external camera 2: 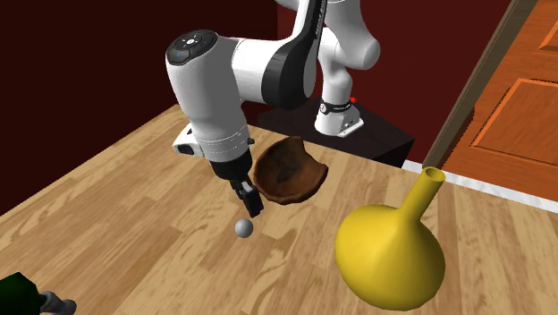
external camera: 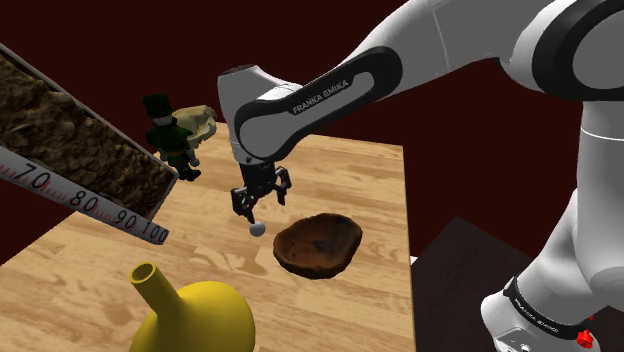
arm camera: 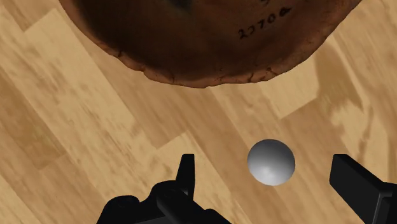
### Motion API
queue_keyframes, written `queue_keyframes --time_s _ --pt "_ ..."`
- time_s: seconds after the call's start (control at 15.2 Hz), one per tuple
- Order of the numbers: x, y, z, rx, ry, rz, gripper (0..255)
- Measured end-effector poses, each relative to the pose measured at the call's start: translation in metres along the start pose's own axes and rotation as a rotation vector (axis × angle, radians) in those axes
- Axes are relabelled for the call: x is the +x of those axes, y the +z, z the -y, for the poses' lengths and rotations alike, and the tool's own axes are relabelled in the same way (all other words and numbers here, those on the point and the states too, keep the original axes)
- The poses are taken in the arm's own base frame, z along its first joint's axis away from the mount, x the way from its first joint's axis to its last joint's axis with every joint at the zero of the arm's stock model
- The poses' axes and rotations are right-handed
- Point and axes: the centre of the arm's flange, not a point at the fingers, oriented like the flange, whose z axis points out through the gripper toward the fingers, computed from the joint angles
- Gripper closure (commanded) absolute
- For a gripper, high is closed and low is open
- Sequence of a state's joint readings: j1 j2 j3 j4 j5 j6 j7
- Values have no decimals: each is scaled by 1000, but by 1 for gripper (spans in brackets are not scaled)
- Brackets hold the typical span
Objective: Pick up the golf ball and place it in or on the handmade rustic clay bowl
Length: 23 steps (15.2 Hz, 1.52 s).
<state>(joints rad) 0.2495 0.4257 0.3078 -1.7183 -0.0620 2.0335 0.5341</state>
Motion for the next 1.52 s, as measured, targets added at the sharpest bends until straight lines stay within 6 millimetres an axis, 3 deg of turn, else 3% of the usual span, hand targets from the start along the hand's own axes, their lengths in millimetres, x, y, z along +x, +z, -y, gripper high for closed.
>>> queue_keyframes --time_s 0.26,0.66,1.06,1.12,1.52 --pt "20 22 21 -6 -7 -3 0" --pt "22 52 21 -7 -7 -3 0" --pt "22 57 22 -6 -7 -4 0" --pt "22 57 22 -6 -7 -4 255" --pt "22 57 22 -6 -7 -4 255"
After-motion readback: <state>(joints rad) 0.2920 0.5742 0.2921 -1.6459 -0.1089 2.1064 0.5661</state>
